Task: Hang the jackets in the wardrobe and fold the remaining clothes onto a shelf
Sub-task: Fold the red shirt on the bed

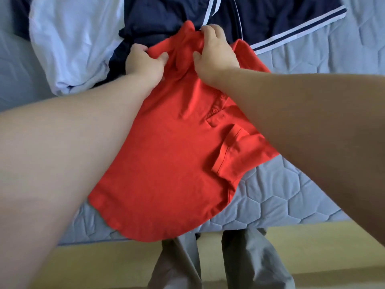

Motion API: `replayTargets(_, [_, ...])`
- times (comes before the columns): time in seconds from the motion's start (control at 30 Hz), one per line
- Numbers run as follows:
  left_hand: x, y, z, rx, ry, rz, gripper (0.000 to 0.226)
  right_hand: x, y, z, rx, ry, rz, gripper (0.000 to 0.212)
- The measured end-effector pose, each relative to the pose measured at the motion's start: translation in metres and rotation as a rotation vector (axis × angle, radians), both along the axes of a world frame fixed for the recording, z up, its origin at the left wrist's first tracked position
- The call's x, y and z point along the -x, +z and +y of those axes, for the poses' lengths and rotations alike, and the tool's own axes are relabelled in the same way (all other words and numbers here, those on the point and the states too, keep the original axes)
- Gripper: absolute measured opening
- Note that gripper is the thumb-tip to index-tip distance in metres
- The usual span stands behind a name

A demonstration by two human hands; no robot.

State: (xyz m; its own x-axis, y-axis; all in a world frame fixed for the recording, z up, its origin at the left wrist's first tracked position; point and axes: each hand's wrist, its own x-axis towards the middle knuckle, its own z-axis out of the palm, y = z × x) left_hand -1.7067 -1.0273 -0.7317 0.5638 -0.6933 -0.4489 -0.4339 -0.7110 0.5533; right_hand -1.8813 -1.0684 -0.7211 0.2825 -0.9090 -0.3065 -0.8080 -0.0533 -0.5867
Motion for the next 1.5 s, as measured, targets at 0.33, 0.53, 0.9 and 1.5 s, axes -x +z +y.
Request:
replayTargets(0.33, [-0.022,0.005,-0.014,-0.059,0.069,0.212,0.016,-0.04,0.012,-0.053,-0.391,-0.186,-0.033,0.032])
replayTargets(0.53, [-0.044,0.019,-0.024,0.065,0.339,0.45,0.024,-0.064,0.038,-0.068,-0.27,-0.269,-0.237,0.037])
replayTargets(0.9, [-0.036,0.025,-0.009,0.161,0.54,0.661,0.01,-0.065,0.04,-0.053,-0.37,-0.124,-0.189,0.065])
replayTargets(1.5, [0.0,-0.004,0.064,-0.117,0.706,0.706,0.042,-0.008,0.003,0.038,-0.102,-0.032,-0.036,0.039])
